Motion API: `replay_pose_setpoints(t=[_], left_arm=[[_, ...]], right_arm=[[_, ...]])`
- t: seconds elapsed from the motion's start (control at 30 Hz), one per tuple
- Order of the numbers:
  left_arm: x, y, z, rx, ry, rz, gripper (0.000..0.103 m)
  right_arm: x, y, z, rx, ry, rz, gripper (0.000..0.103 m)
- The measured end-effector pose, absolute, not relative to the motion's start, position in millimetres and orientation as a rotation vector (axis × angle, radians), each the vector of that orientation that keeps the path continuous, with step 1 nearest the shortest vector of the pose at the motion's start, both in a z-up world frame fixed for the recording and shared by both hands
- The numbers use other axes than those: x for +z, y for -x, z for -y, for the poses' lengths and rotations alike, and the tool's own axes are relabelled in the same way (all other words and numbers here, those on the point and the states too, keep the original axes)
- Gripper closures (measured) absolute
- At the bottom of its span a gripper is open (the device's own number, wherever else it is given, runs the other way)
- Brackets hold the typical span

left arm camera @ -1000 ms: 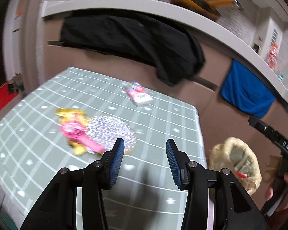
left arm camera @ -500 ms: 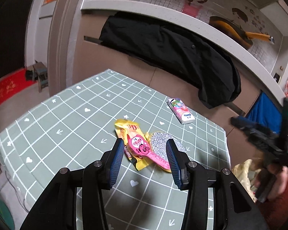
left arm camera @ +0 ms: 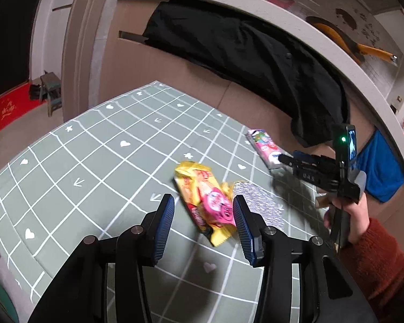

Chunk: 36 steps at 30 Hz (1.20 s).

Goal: Collect trash

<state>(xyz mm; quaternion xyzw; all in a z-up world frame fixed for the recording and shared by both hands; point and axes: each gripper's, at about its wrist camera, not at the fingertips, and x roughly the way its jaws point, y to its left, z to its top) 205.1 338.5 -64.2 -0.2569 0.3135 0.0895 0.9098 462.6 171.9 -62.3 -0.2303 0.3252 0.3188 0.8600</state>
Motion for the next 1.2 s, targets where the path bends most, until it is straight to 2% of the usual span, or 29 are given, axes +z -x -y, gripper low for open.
replay_pose_setpoints(t=[0.17, 0.3, 0.4, 0.87, 1.2], left_arm=[[-76, -206, -355, 0.235, 0.544, -0.68, 0.057], [-80, -207, -361, 0.23, 0.589, -0.694, 0.057], [-80, -213, -361, 0.205, 0.611, -0.7, 0.057], [-90, -243, -317, 0.11, 0.688, -0.754, 0.057], [-101, -261, -307, 0.271, 0.674, -0.794, 0.059]], right_arm=[[-75, -495, -192, 0.669, 0.47, -0.735, 0.055], [-91, -517, -202, 0.698, 0.464, -0.853, 0.051], [-92, -510, -196, 0.725, 0.461, -0.857, 0.056], [-90, -366, -84, 0.825, 0.364, -0.967, 0.057], [-91, -289, -52, 0.86, 0.293, -0.93, 0.054]])
